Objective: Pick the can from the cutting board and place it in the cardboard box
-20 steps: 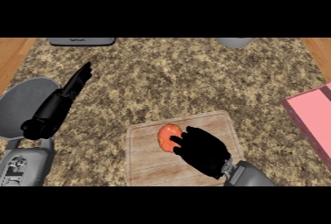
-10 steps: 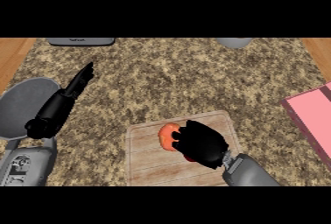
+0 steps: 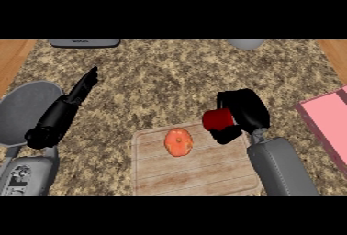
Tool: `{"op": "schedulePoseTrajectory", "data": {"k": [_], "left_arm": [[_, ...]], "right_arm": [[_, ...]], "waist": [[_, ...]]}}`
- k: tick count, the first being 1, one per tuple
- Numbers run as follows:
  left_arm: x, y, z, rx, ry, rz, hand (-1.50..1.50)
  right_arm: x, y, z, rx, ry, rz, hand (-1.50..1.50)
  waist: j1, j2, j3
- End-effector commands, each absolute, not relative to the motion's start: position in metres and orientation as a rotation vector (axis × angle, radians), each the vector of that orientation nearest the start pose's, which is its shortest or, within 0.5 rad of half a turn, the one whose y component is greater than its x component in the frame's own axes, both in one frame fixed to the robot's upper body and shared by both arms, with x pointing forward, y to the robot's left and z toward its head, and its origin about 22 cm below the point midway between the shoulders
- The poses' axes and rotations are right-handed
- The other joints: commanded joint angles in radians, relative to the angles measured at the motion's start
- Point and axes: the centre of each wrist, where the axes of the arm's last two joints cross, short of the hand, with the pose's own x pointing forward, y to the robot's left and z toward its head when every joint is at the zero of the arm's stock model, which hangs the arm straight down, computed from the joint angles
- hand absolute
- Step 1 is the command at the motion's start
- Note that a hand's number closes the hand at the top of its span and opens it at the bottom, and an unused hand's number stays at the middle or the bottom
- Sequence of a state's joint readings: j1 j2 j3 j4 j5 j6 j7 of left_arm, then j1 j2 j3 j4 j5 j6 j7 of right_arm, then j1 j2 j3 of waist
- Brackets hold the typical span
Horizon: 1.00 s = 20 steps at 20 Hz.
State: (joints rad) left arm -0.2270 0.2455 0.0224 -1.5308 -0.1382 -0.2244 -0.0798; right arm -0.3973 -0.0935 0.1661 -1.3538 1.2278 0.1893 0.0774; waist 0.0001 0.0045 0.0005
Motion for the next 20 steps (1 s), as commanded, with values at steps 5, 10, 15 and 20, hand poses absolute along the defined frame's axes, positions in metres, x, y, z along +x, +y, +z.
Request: {"op": "schedulePoseTrajectory", "data": {"k": [5,10,15,20], "left_arm": [[0.291,0.268,0.061,0.104,-1.737,-0.528,0.00],[0.297,0.267,0.058,0.118,-1.742,-0.521,0.00],[0.287,0.271,0.063,0.104,-1.756,-0.513,0.00],[0.291,0.264,0.067,0.107,-1.746,-0.523,0.00]], "right_arm": [[0.341,-0.179,0.107,-1.172,-1.435,1.105,1.50],[0.334,-0.193,0.163,-1.279,-1.455,0.819,1.50],[0.334,-0.234,0.191,-1.368,-1.369,0.464,1.50],[0.335,-0.295,0.213,-1.443,-1.306,0.348,1.50]], "waist": [[0.000,-0.006,-0.001],[-0.014,-0.007,-0.001],[-0.004,-0.008,0.000],[-0.001,-0.006,0.000]]}}
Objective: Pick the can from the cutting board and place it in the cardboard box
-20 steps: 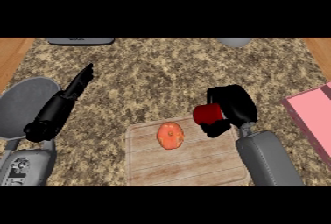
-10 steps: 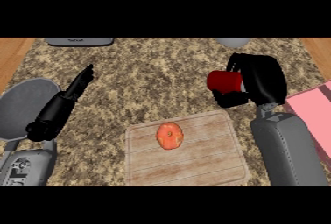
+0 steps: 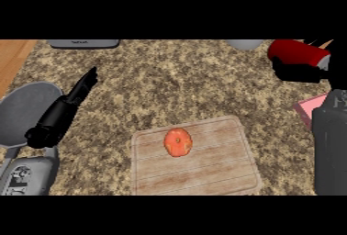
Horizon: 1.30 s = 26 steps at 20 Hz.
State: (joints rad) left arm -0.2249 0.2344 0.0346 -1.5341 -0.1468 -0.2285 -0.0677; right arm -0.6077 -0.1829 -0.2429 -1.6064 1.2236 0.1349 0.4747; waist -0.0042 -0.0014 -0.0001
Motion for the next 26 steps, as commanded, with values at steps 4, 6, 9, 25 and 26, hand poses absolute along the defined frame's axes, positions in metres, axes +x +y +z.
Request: {"op": "schedulePoseTrajectory", "data": {"k": [4,6,9,25,26], "left_arm": [[0.278,0.268,0.060,0.100,-1.769,-0.534,0.00],[0.291,0.267,0.076,0.085,-1.744,-0.525,0.00],[0.289,0.258,0.068,0.090,-1.751,-0.536,0.00],[0.288,0.270,0.068,0.092,-1.744,-0.534,0.00],[0.286,0.282,0.074,0.086,-1.747,-0.525,0.00]], "right_arm": [[0.333,-0.327,0.205,-1.434,-1.267,0.257,1.50],[0.346,-0.352,0.215,-1.493,-1.221,0.279,1.50],[0.339,-0.388,0.207,-1.483,-1.104,0.397,1.50],[0.314,-0.485,0.142,-1.021,-0.693,0.646,-1.50],[0.304,-0.502,0.149,-0.949,-0.745,0.675,-1.50]], "waist": [[0.008,0.001,0.000],[0.012,0.004,0.001],[0.008,0.003,0.000],[0.009,0.002,0.000],[0.009,0.002,0.001]]}}
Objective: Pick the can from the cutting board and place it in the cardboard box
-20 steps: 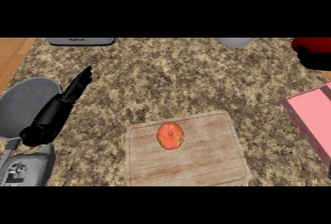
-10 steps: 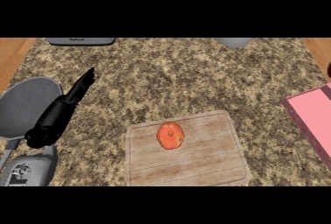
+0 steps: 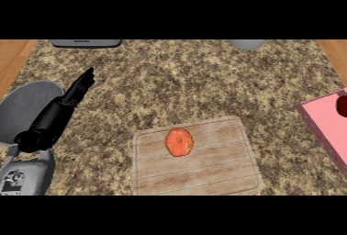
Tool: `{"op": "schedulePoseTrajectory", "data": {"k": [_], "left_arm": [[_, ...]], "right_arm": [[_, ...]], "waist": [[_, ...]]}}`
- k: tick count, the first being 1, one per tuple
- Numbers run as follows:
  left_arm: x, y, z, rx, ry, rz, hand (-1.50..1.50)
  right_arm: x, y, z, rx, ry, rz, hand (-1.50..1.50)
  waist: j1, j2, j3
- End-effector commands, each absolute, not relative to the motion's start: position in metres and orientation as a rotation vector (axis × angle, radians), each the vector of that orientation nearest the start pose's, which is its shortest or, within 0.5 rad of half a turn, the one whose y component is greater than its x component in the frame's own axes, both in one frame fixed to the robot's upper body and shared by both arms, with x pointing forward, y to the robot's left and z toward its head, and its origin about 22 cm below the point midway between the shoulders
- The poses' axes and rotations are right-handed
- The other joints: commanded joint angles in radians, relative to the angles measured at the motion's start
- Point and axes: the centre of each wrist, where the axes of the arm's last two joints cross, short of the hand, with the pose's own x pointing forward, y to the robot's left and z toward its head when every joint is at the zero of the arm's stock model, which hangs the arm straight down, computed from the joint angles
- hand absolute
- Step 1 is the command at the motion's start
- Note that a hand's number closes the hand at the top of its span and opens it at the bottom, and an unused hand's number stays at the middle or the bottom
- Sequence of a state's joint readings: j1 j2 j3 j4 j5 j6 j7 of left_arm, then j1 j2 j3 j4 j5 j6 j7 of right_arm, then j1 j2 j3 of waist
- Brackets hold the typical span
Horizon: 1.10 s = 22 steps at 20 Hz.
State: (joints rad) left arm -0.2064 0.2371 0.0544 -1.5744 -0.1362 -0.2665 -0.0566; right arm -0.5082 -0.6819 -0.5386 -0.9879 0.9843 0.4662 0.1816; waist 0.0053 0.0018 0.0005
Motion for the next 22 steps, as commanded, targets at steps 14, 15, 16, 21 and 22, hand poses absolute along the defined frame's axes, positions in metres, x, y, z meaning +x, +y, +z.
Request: {"op": "schedulePoseTrajectory", "data": {"k": [14,15,16,21,22], "left_arm": [[0.288,0.276,0.064,0.106,-1.743,-0.505,0.00],[0.282,0.271,0.056,0.099,-1.730,-0.509,0.00],[0.291,0.269,0.076,0.126,-1.757,-0.526,0.00],[0.285,0.270,0.062,0.073,-1.753,-0.527,0.00],[0.286,0.278,0.066,0.092,-1.753,-0.521,0.00]], "right_arm": [[0.304,-0.517,0.152,-0.679,-1.559,-0.191,-1.50],[0.296,-0.529,0.164,-0.670,-1.580,-0.253,-1.50],[0.286,-0.534,0.136,-0.677,-1.566,-0.318,-1.50],[0.253,-0.578,0.152,-0.742,-1.548,-0.456,-1.50],[0.240,-0.586,0.151,-0.774,-1.575,-0.447,-1.50]], "waist": [[-0.020,-0.008,0.002],[-0.017,-0.008,0.001],[-0.016,-0.003,0.004],[0.005,0.005,0.002],[0.001,0.003,0.001]]}}
